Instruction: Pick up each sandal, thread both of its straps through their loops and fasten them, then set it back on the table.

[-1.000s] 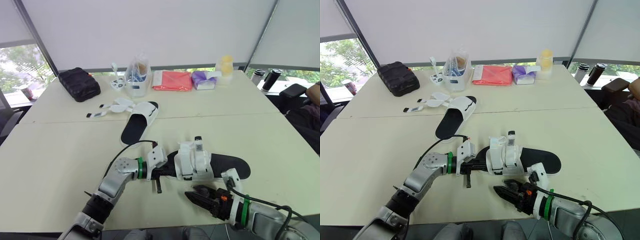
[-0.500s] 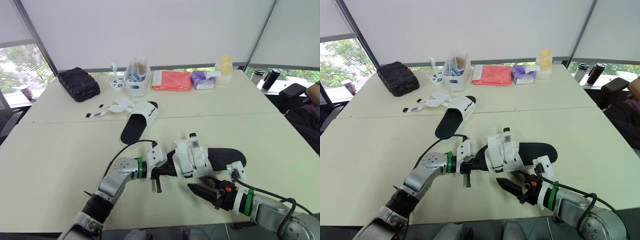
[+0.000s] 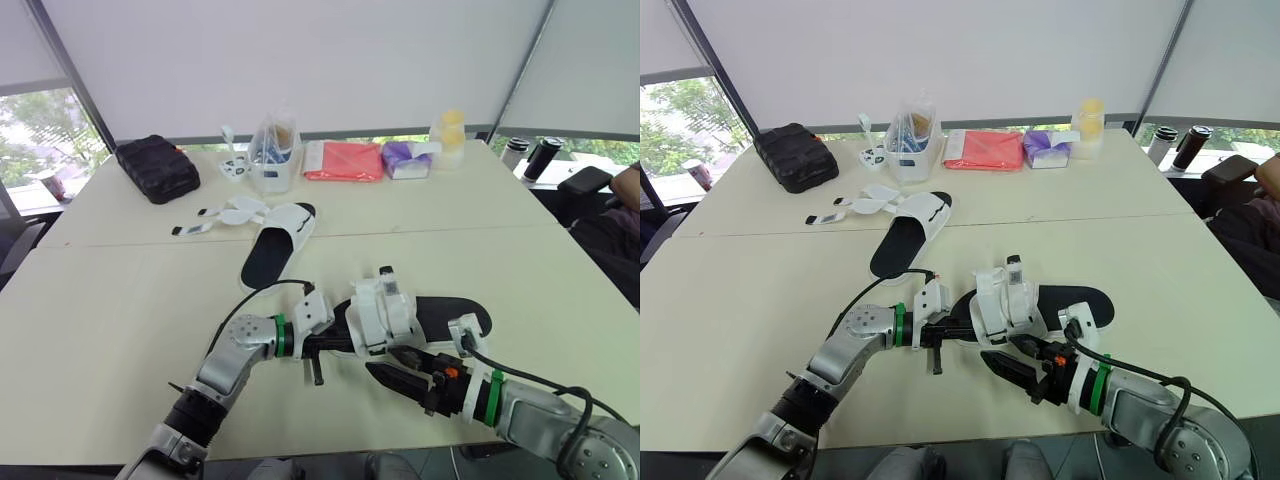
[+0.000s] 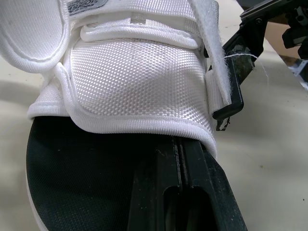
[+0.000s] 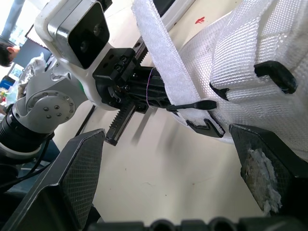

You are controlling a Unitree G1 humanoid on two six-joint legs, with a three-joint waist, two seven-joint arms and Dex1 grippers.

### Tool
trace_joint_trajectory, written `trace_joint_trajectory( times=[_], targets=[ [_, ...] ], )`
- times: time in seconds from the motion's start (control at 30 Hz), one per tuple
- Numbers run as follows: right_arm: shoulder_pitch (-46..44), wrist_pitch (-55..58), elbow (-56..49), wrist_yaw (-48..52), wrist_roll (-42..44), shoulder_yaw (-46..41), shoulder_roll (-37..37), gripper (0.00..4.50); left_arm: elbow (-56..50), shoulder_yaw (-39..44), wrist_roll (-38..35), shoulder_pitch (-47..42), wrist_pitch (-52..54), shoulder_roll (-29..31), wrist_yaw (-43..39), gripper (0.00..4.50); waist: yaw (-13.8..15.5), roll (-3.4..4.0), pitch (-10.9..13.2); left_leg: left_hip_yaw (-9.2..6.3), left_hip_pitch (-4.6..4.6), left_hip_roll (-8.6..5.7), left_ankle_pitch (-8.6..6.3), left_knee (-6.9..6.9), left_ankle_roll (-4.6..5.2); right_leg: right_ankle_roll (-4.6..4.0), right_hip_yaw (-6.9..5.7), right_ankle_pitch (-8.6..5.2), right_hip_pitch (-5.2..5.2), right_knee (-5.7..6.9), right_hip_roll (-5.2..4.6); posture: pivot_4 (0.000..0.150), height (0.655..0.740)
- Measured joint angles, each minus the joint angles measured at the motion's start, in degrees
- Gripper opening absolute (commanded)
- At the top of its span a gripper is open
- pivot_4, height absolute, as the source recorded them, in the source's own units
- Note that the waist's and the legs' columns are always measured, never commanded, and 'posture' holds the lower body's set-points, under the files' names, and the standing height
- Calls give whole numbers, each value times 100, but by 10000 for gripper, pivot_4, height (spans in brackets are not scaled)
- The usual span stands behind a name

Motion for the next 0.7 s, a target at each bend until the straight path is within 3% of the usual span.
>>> trace_joint_trajectory(
  times=[0.07,0.17,0.4,0.7],
  targets=[
    [-99,-11,111,68,-81,57,4,44598,7,27,0,6,4,5,11,0,-8,-1,0,1,3,3,0,0,0,-6,0,-3,2,0,2,1500,7400],
    [-233,-30,279,140,-221,128,51,35973,16,49,1,10,13,4,26,0,-16,-4,0,2,8,11,0,0,-1,-11,0,-1,5,1,7,1500,7400],
    [-356,-51,660,232,-527,234,93,927,-1,44,1,16,23,-26,68,0,-12,2,-3,4,2,15,0,0,-1,-10,-1,5,-4,2,11,1500,7400],
    [-175,-1,592,418,-460,192,33,381,-17,23,1,25,24,-52,63,0,1,5,0,3,-3,12,0,-1,-1,-5,-2,7,-7,1,8,1500,7400]
  ],
)
